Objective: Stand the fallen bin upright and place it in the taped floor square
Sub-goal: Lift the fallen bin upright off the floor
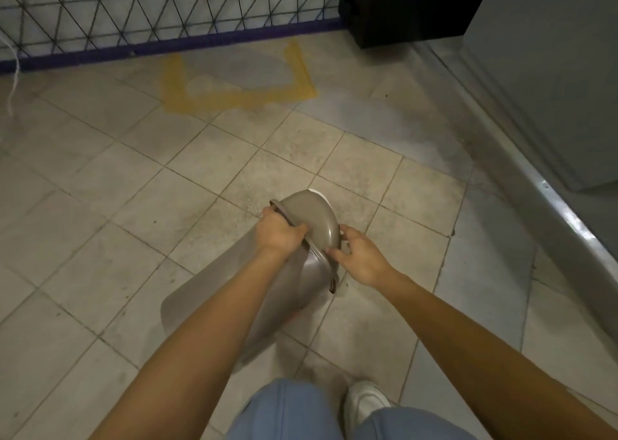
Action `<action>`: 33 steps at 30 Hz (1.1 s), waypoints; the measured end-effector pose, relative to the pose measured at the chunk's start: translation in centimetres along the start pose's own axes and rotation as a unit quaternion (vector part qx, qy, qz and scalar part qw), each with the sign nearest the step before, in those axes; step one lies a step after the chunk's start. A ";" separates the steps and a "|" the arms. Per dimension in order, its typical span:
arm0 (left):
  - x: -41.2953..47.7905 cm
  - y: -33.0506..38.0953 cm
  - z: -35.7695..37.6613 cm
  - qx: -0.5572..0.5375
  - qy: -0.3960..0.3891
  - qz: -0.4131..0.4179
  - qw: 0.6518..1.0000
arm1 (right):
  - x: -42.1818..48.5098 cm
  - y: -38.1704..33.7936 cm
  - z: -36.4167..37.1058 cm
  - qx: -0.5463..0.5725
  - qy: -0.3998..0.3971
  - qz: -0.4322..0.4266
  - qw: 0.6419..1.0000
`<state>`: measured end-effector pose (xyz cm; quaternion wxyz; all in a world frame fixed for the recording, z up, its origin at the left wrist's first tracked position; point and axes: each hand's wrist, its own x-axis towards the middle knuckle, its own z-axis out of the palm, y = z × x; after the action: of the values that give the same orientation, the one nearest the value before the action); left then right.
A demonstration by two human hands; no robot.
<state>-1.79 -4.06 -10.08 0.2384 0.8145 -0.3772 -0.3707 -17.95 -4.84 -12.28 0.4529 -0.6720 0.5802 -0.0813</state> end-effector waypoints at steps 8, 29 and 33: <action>0.1 0.3 1.2 -0.116 0.021 -0.044 0.992 | -0.5 0.3 0.2 0.011 0.003 -0.007 1.000; -2.0 -0.7 -5.8 -0.285 0.033 -0.040 0.957 | 0.5 1.3 -0.8 -0.010 -0.067 0.131 0.989; -2.0 -0.9 -7.9 -0.338 0.011 -0.035 0.940 | 0.6 0.4 0.3 -0.018 -0.084 0.134 0.987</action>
<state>3.90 -1.04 -5.00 0.4912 0.7025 -0.1981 -0.4753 -17.86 -5.19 -12.96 0.4948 -0.6009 0.6260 0.0473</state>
